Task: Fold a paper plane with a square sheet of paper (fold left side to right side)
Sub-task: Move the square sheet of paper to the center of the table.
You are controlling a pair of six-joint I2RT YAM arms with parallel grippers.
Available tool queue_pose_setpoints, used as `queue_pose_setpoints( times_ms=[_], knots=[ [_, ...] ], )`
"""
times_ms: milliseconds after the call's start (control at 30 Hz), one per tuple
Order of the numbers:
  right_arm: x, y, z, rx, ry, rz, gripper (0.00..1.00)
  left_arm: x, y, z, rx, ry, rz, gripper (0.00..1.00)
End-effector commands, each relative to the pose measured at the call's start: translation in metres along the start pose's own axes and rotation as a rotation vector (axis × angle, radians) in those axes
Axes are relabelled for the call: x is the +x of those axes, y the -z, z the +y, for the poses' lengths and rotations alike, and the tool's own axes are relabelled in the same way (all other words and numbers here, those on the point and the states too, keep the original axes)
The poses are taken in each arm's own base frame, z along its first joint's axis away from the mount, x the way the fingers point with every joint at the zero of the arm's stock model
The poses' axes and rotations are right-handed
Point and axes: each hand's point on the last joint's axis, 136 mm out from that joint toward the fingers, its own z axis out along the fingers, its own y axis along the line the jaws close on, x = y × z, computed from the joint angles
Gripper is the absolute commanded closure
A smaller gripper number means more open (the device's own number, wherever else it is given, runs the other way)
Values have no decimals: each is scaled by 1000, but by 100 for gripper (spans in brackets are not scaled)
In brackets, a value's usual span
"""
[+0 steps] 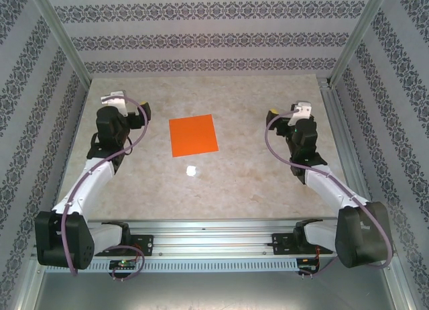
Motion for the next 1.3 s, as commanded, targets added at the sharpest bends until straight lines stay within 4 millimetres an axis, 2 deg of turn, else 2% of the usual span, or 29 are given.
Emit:
queue_pose_setpoints(
  times_ms=[0, 67, 167, 267, 367, 400, 533, 633, 833, 1000, 1267],
  knots=[
    [45, 3, 54, -81, -7, 233, 2, 77, 2, 0, 2, 120, 381, 0],
    [50, 1, 92, -142, 21, 277, 2, 85, -4, -9, 40, 152, 458, 0],
    [65, -9, 138, -205, 71, 386, 4, 99, -18, -23, 94, 196, 569, 0],
    [83, -24, 170, -219, 148, 455, 5, 113, -37, -31, 133, 232, 631, 0],
    [105, -42, 191, -217, 208, 530, 6, 125, -57, -35, 151, 257, 683, 1],
    [107, -48, 196, -216, 220, 539, 6, 129, -63, -38, 166, 266, 701, 2],
    [138, -72, 203, -185, 281, 621, 7, 142, -87, -48, 212, 314, 757, 6],
    [159, -86, 205, -160, 321, 674, 8, 149, -98, -50, 222, 331, 776, 7],
    [196, -105, 205, -127, 370, 759, 9, 154, -102, -48, 213, 334, 781, 7],
    [214, -102, 199, -112, 391, 815, 9, 159, -103, -49, 223, 334, 798, 8],
    [225, -75, 183, -97, 394, 870, 9, 169, -113, -61, 278, 380, 835, 16]
  ],
)
